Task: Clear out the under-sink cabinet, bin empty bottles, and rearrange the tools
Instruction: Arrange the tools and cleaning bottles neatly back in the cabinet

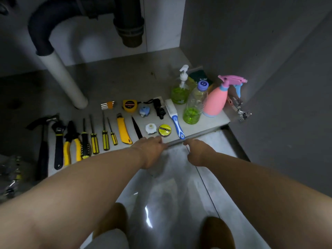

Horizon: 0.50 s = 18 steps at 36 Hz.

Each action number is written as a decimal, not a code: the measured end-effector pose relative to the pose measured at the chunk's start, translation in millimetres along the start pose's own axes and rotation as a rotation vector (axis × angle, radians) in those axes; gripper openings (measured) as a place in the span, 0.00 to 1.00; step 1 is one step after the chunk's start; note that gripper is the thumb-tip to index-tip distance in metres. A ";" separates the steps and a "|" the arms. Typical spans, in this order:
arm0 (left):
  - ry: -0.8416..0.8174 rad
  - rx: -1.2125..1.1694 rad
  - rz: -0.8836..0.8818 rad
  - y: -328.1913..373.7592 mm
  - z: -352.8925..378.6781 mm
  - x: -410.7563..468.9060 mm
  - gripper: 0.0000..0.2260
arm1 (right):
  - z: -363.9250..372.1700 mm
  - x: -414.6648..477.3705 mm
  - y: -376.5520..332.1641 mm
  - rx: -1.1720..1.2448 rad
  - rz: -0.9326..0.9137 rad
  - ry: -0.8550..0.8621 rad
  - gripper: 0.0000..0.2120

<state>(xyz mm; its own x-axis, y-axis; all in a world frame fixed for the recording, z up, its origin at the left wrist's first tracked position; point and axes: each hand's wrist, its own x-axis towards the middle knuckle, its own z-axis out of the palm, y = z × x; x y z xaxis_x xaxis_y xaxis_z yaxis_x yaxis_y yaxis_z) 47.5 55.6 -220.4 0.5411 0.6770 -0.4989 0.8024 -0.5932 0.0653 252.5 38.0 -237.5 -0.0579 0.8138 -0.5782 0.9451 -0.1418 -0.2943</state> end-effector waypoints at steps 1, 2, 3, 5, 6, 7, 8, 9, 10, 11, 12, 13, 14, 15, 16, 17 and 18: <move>-0.007 -0.002 -0.001 -0.6 0.4 0.9 0.28 | 0.4 1.2 -1.0 -0.005 0.005 -0.006 0.31; -0.014 0.000 -0.002 -1.1 0.7 2.0 0.28 | 0.5 2.5 -2.4 -0.008 0.010 -0.010 0.32; -0.018 0.003 -0.004 -1.6 1.2 2.7 0.27 | 0.2 4.0 -3.9 -0.013 0.013 -0.011 0.33; -0.018 0.011 -0.008 -1.9 1.5 4.4 0.27 | -0.2 7.3 -6.7 -0.026 0.017 -0.004 0.32; -0.018 0.013 -0.010 -1.7 1.0 5.6 0.27 | -0.4 8.9 -7.9 -0.032 0.019 0.004 0.32; -0.019 0.010 -0.012 -1.6 0.2 6.3 0.26 | -0.7 10.3 -9.2 -0.033 0.020 0.013 0.31; -0.019 0.003 -0.015 -1.6 -1.0 7.3 0.26 | -0.8 11.5 -10.5 -0.031 0.022 0.024 0.29; -0.019 -0.007 -0.017 -2.0 -2.4 7.9 0.25 | -0.9 13.0 -11.8 -0.029 0.021 0.036 0.27; -0.021 -0.015 -0.018 -2.5 -3.7 8.8 0.24 | -0.7 14.2 -12.8 -0.028 0.020 0.045 0.26; -0.023 -0.022 -0.019 -3.0 -4.7 9.4 0.23 | -0.5 15.4 -13.7 -0.030 0.018 0.050 0.25; -0.025 -0.028 -0.021 -3.6 -5.7 10.0 0.23 | -0.5 16.5 -14.4 -0.031 0.017 0.050 0.25; -0.027 -0.033 -0.023 -4.3 -6.4 10.6 0.23 | -0.7 17.5 -14.7 -0.030 0.016 0.049 0.26; -0.029 -0.037 -0.024 -4.8 -7.0 11.3 0.23 | -1.0 18.3 -14.9 -0.028 0.016 0.047 0.25; -0.033 -0.043 -0.027 -5.2 -7.7 11.4 0.23 | -1.5 18.7 -14.9 -0.027 0.016 0.047 0.25; -0.034 -0.050 -0.029 -5.4 -8.1 11.7 0.23 | -2.3 19.0 -14.8 -0.027 0.017 0.049 0.25; -0.035 -0.057 -0.031 -5.5 -8.1 11.9 0.23 | -2.9 19.5 -14.3 -0.026 0.017 0.055 0.24; -0.036 -0.064 -0.034 -5.4 -7.5 12.1 0.23 | -3.5 19.8 -13.7 -0.022 0.021 0.058 0.23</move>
<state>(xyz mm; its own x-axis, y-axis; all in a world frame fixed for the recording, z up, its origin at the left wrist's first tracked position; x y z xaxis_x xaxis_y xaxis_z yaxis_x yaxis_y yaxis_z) 51.6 70.3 -220.3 0.5051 0.6792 -0.5325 0.8351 -0.5405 0.1028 239.4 58.0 -242.2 -0.0202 0.8422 -0.5388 0.9529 -0.1468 -0.2652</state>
